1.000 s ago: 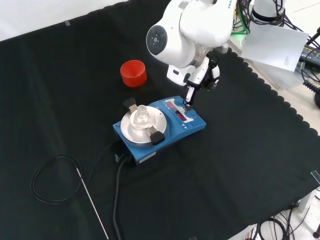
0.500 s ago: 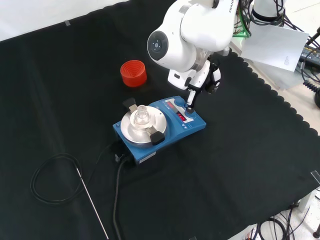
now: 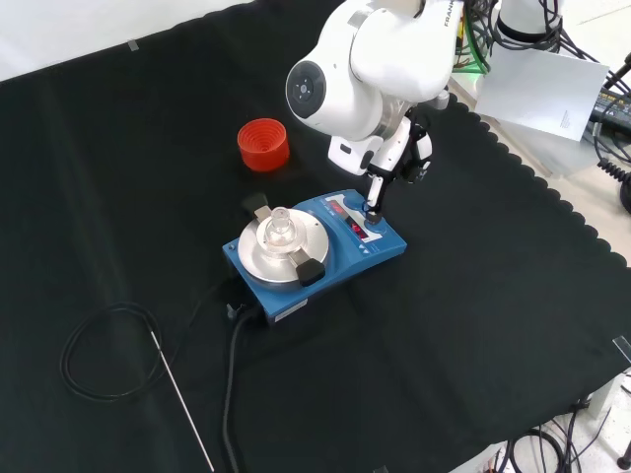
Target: Turn on the heater.
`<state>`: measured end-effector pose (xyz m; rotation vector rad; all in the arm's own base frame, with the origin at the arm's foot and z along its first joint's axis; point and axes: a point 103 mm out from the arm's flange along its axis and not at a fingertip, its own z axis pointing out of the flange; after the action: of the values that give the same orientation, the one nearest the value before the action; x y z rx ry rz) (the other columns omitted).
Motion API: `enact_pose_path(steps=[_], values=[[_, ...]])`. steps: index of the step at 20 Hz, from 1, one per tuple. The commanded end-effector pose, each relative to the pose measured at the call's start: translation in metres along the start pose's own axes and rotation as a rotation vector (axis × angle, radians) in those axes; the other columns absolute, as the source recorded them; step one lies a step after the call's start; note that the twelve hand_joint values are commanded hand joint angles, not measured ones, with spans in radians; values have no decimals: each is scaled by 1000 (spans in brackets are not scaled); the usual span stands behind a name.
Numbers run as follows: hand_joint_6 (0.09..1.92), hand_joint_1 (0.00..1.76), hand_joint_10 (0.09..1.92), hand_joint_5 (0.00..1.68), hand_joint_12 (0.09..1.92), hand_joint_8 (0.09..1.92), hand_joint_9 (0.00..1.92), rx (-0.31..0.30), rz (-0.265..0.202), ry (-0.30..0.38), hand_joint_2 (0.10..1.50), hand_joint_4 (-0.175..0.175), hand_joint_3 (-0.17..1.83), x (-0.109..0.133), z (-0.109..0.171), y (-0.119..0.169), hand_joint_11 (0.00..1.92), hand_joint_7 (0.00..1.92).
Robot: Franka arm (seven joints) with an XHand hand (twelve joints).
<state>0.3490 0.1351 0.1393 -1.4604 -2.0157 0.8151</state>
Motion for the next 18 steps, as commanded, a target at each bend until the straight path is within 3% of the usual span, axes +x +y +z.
enact_pose_path(steps=[1, 18], values=[[408, 1385, 1224, 350, 1243, 1279, 1630, -6, 1, 3, 702, -19, 978, -1, -3, -4, 1240, 1538], [435, 1383, 1221, 350, 1242, 1277, 1634, -137, 18, -4, 699, -20, 982, 3, -61, -48, 1242, 1538]])
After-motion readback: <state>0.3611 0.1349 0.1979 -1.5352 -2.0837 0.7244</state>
